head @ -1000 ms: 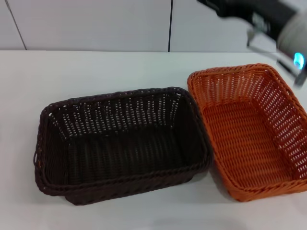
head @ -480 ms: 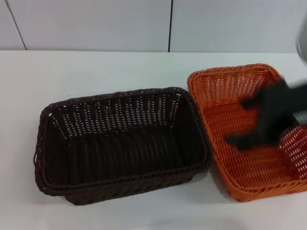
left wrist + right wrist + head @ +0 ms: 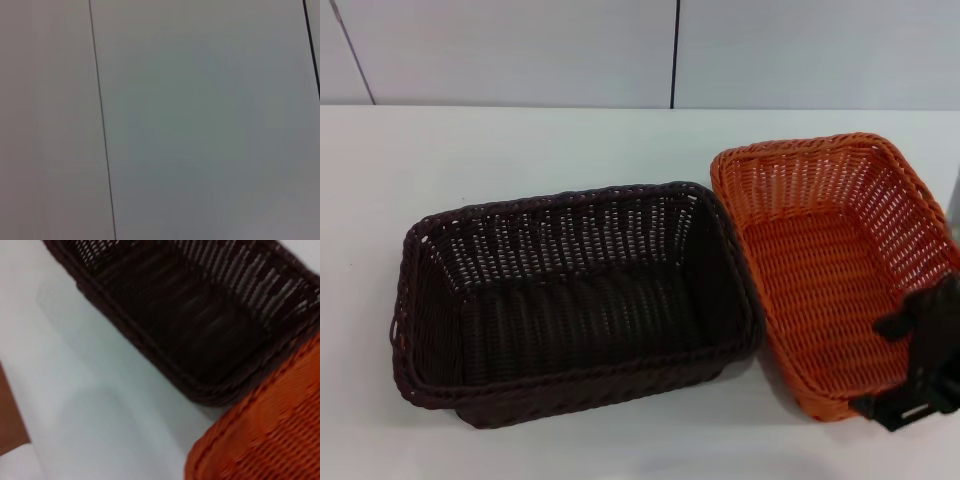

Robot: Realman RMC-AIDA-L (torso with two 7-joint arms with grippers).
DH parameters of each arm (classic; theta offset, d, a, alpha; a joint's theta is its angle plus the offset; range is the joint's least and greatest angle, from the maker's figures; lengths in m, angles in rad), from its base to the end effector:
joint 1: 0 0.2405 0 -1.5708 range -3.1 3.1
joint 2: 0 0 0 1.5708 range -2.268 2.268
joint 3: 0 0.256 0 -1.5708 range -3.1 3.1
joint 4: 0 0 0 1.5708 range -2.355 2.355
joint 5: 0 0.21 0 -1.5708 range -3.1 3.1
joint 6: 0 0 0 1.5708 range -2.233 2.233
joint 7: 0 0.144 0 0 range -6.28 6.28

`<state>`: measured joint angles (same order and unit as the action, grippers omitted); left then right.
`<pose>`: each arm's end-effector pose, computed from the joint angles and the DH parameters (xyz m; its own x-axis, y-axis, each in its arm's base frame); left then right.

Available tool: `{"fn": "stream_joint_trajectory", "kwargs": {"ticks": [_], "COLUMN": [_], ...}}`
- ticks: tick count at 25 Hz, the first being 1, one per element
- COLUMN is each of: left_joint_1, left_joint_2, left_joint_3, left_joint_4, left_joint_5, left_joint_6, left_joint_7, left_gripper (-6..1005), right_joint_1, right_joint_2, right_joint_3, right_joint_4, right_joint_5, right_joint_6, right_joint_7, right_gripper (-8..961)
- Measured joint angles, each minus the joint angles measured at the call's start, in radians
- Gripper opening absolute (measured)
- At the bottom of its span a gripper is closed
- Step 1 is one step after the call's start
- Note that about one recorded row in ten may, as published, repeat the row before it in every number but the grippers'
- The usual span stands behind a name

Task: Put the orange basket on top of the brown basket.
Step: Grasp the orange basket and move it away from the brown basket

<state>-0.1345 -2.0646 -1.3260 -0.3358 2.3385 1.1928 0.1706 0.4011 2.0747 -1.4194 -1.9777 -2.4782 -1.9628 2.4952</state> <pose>-0.4116 0.2501 0.0609 0.8142 -0.0241 0.5801 0.5361 0.4152 -0.7350 0.1351 0.2681 0.0534 0.8617 -0.4150 0.2919 -0.3154 -0.8888 -0.3325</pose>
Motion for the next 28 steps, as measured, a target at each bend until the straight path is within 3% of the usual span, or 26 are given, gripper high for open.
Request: {"fn": "stream_joint_trajectory", "kwargs": {"ticks": [14, 23, 28], "left_joint_1": [-0.003, -0.004, -0.009], "left_joint_2": [0.003, 0.003, 0.003], "left_joint_3": [-0.034, -0.044, -0.044], "left_joint_4": [0.015, 0.025, 0.038], "left_joint_5": [0.001, 0.001, 0.002], "left_joint_6": [-0.021, -0.022, -0.023], "left_joint_7": [0.001, 0.001, 0.001], "left_gripper": [624, 622, 622], "right_joint_1": [0.035, 0.04, 0.064], "right_joint_2": [0.0, 0.002, 0.002], "right_joint_3": [-0.111, -0.247, -0.268], "right_joint_4": [0.239, 0.216, 0.227], "right_joint_5": [-0.129, -0.219, -0.254], "right_joint_6": [0.102, 0.15, 0.159], "right_joint_7": [0.004, 0.037, 0.077], "right_gripper": [772, 770, 608]}}
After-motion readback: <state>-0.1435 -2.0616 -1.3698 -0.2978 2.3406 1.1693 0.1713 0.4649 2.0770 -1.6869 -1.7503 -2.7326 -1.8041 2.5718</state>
